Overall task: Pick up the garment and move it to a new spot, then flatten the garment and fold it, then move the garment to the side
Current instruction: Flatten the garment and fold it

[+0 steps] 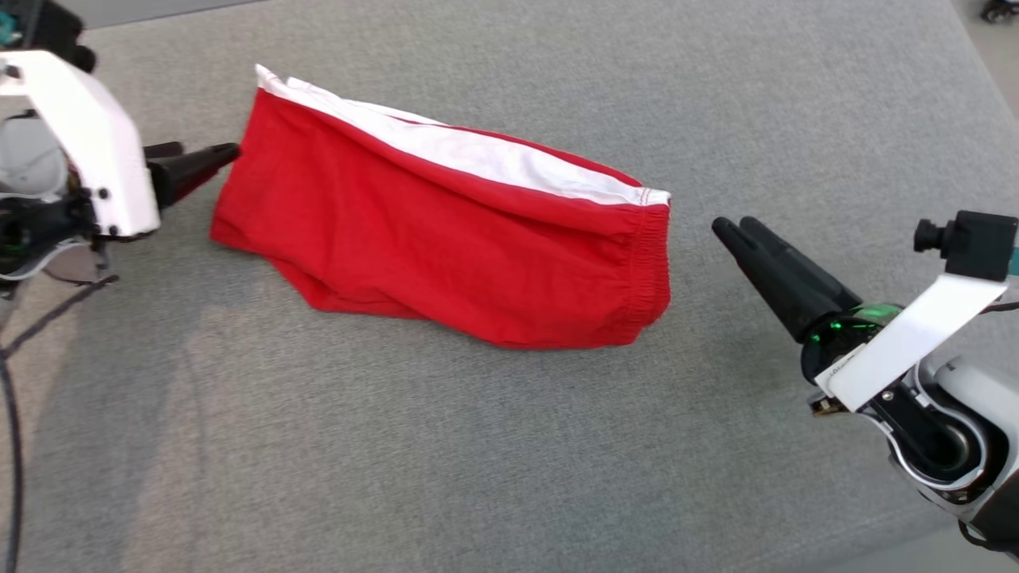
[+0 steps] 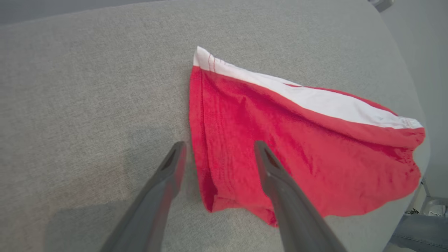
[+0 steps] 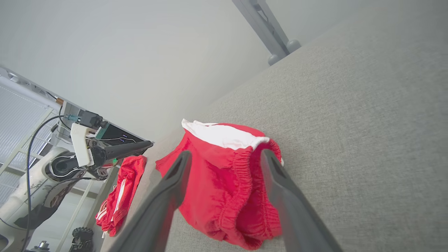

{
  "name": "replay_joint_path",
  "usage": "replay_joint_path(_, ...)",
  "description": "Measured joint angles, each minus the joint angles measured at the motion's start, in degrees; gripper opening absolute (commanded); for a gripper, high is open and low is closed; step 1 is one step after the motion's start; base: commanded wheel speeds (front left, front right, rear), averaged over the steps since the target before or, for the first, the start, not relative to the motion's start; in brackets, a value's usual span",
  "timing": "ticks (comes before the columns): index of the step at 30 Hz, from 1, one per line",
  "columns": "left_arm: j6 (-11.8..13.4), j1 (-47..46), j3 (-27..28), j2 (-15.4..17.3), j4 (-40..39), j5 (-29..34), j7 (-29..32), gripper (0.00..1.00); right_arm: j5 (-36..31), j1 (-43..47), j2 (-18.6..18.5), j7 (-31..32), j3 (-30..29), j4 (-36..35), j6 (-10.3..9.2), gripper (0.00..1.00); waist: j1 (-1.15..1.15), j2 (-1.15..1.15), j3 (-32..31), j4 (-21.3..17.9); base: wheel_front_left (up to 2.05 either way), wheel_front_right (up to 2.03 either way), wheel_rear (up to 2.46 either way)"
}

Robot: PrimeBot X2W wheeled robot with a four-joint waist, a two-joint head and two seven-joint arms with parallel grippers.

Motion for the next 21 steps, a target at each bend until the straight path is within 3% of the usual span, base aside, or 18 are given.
replay_joint_path(4,0.01,0.01,0.51,1.18,1.35,-1.58,2.04,1.00,-0.68,0.26,-0.15,-0.52,-1.15,-1.15,0.00,1.00,0.00,0.00,0.99,-1.37,0.00,0.00,0.00)
replay_joint_path(6,-0.66,0.22,0.99,2.04,2.40,-3.99,5.34,1.00,-0.93,0.68,0.73,-0.99,-1.98,-3.44,0.00,1.00,0.00,0.00,1.81,-3.39,0.00,0.00,0.00)
replay_joint_path(10,-1.37,0.27,1.32,4.11,3.74,-4.64,6.42,1.00,-1.69,2.41,0.76,-1.51,-4.05,-5.57,0.00,1.00,0.00,0.00,3.04,-7.03,0.00,0.00,0.00)
replay_joint_path(21,-1.41,-1.10,-0.11,4.88,6.91,-1.97,7.48,1.00,-2.07,5.79,1.30,-1.59,-6.82,-6.46,0.00,1.00,0.00,0.00,4.55,-10.43,0.00,0.00,0.00)
